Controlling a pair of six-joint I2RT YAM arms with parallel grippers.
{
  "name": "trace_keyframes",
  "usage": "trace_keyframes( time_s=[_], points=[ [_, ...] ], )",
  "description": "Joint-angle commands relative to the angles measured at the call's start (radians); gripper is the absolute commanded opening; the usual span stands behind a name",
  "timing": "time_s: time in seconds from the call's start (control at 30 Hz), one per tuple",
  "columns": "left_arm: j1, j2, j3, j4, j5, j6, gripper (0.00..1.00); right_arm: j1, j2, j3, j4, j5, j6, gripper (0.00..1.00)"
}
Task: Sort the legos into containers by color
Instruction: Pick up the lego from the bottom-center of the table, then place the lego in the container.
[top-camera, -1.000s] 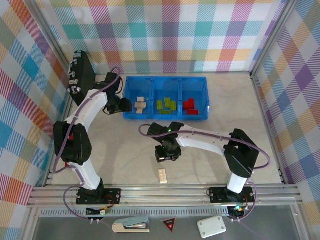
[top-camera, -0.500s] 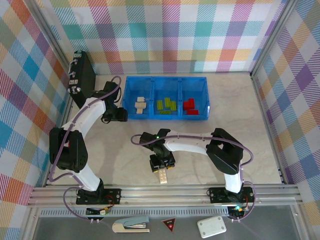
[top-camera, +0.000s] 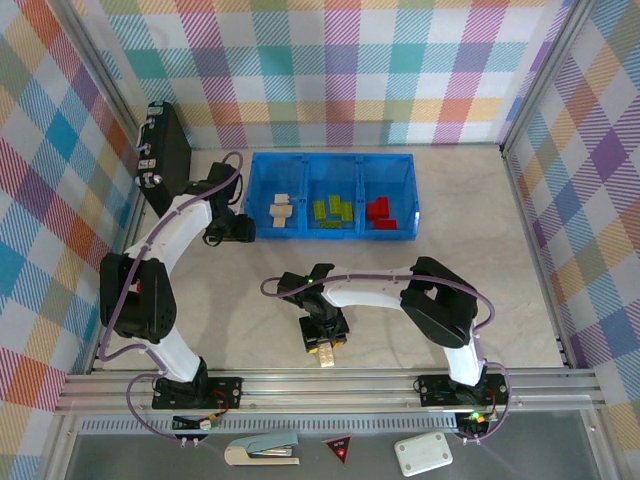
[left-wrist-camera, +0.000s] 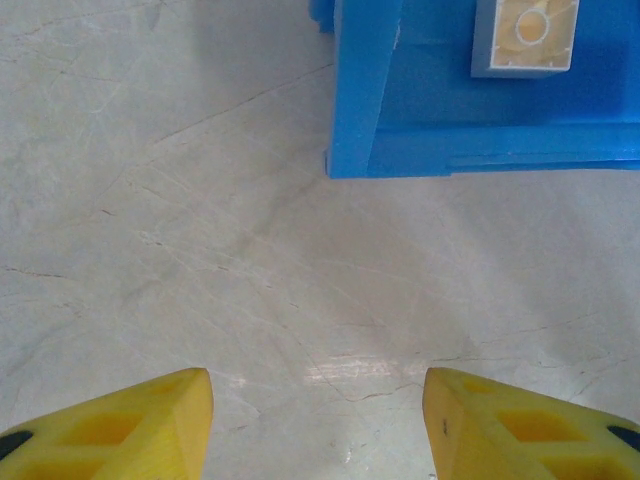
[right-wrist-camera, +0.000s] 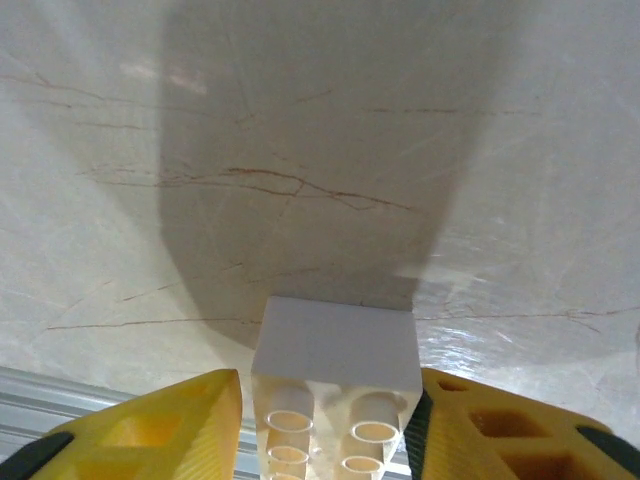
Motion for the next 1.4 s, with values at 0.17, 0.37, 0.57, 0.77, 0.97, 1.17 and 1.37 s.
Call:
trace_keyframes(
  time_s=[0.17, 0.37, 0.57, 0.77, 0.97, 1.17, 1.37],
  points=[
    [0.019, 0.006, 0.012, -0.01, 0.002, 0.019, 0.57, 0.008, 0.012, -0.002, -0.029, -0.003, 0.011, 0.41],
    [0.022, 0.004, 0.012, -0.008, -0.002, 0.018, 0.57, 0.008, -0.013, 0.005, -0.044, 0.036, 0.011, 0.37],
    [0.041, -0.023, 0.0, 0.012, -0.014, 0.013, 0.57, 0.006, -0.008, 0.051, -0.078, 0.084, -0.01, 0.37],
    [0.074, -0.045, -0.007, 0.026, -0.011, 0.003, 0.57, -0.018, -0.022, 0.105, -0.102, 0.143, -0.04, 0.37],
    [0.124, -0.061, -0.012, 0.043, 0.011, -0.01, 0.57, -0.071, -0.027, 0.175, -0.084, 0.193, -0.097, 0.37],
    [0.173, -0.063, -0.007, 0.055, 0.047, -0.025, 0.57, -0.112, -0.001, 0.284, -0.026, 0.274, -0.203, 0.37],
    [0.194, -0.075, -0.018, 0.071, 0.065, -0.029, 0.57, -0.166, 0.015, 0.346, 0.142, 0.311, -0.321, 0.37]
  ],
)
